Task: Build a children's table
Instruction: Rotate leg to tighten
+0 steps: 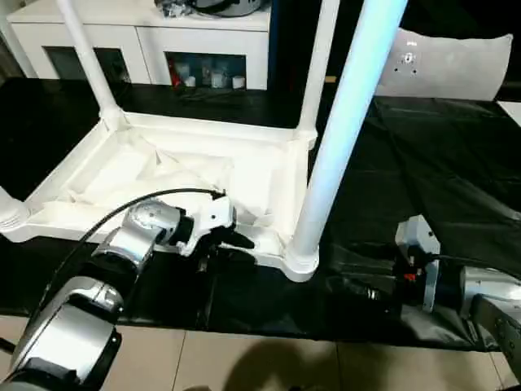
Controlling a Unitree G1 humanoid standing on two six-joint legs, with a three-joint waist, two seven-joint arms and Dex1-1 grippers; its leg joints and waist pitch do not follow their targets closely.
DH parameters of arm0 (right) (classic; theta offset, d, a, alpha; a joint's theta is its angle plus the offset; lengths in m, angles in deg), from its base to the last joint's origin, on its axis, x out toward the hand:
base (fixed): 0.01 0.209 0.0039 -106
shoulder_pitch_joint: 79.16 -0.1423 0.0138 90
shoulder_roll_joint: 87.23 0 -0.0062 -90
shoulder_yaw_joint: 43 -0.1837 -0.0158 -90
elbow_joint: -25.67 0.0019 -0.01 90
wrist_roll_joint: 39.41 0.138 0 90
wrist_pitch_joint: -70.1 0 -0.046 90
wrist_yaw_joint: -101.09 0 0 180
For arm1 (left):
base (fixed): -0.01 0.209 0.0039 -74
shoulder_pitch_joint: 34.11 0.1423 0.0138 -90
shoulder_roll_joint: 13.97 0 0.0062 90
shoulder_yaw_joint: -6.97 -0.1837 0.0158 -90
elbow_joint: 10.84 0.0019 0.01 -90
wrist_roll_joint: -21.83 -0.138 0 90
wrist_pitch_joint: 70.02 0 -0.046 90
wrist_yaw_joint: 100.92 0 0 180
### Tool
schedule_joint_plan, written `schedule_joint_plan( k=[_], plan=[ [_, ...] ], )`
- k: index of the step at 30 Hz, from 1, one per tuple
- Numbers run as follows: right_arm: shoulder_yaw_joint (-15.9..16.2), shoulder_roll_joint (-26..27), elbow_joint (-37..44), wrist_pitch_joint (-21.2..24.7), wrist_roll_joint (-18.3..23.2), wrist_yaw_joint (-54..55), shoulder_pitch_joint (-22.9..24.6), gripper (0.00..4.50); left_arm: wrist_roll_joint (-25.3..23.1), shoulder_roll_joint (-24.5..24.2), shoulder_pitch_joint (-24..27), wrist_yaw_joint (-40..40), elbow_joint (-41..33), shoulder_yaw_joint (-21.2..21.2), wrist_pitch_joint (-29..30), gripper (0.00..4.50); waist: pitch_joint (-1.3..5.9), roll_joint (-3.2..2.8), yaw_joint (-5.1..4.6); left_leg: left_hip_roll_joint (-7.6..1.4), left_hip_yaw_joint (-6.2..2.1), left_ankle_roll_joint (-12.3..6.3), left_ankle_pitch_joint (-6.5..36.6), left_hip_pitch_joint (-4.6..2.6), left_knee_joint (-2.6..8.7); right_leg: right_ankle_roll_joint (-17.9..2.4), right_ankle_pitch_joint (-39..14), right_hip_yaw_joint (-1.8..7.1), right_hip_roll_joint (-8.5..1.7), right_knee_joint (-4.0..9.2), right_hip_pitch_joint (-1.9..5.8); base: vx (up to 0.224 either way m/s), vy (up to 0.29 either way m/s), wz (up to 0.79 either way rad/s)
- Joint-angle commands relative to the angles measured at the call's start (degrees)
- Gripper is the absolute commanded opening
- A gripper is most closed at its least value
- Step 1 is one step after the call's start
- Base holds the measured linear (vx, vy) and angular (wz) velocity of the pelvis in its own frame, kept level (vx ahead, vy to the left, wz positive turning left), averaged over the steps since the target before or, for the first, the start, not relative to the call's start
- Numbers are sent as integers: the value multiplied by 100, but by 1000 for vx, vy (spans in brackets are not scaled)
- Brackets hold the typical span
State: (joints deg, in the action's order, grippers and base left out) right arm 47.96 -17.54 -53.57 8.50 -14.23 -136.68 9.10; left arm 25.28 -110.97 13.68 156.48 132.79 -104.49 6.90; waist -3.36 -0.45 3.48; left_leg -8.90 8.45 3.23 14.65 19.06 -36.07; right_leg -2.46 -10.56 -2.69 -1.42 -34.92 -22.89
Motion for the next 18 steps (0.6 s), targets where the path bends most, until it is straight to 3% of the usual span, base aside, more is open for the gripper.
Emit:
schedule_joint_plan(
  k=[1,6,8,13,14,15,16,17,18],
  plan=[
    [32,-63,65,-1,26,-31,22,450,-103,23,-117,86,152,-6,-100,96,352,36,32,-352,-98,-400,151,86,438,-886,-1537,345,-669,507,411,0,0,0],
    [51,-20,64,1,48,15,-73,450,-121,40,-146,253,262,3,-5,60,352,40,34,-357,-103,-404,113,95,440,-891,-1492,347,-676,501,417,0,0,0],
    [103,34,-6,-3,0,27,-188,450,-130,34,-159,396,273,28,50,25,353,37,23,-359,-101,-404,112,91,439,-925,-1434,345,-675,495,414,0,0,0],
    [318,169,-293,-91,-151,-10,-556,450,-311,-9,-93,352,254,-52,-65,8,363,28,-20,-374,-106,-378,65,96,439,-1046,-1269,343,-692,465,420,0,0,0],
    [359,184,-365,-109,-175,-42,-623,450,-344,-11,-78,336,256,-58,-97,8,365,59,-19,-371,-96,-385,48,95,432,-1058,-1197,352,-683,465,427,0,0,0],
    [374,188,-390,-115,-183,-53,-646,432,-356,-11,-72,331,256,-60,-108,2,366,44,-18,-369,-99,-401,10,100,436,-1081,-1130,353,-685,448,433,0,0,0],
    [496,286,-758,-158,-240,-168,-948,422,-448,-40,18,325,152,-116,-150,0,367,90,-16,-369,-90,-418,2,101,433,-1072,-1128,351,-685,456,435,0,0,0],
    [496,286,-758,-158,-240,-168,-948,422,-448,-40,18,325,152,-116,-150,0,364,63,-46,-368,-100,-407,-11,121,446,-1114,-1155,340,-697,443,434,0,0,0],
    [532,319,-908,-194,-269,-210,-1063,415,-475,-40,38,323,120,-131,-156,0,365,81,-34,-366,-83,-400,6,95,431,-1093,-1204,339,-688,458,418,0,0,0]
  ],
)
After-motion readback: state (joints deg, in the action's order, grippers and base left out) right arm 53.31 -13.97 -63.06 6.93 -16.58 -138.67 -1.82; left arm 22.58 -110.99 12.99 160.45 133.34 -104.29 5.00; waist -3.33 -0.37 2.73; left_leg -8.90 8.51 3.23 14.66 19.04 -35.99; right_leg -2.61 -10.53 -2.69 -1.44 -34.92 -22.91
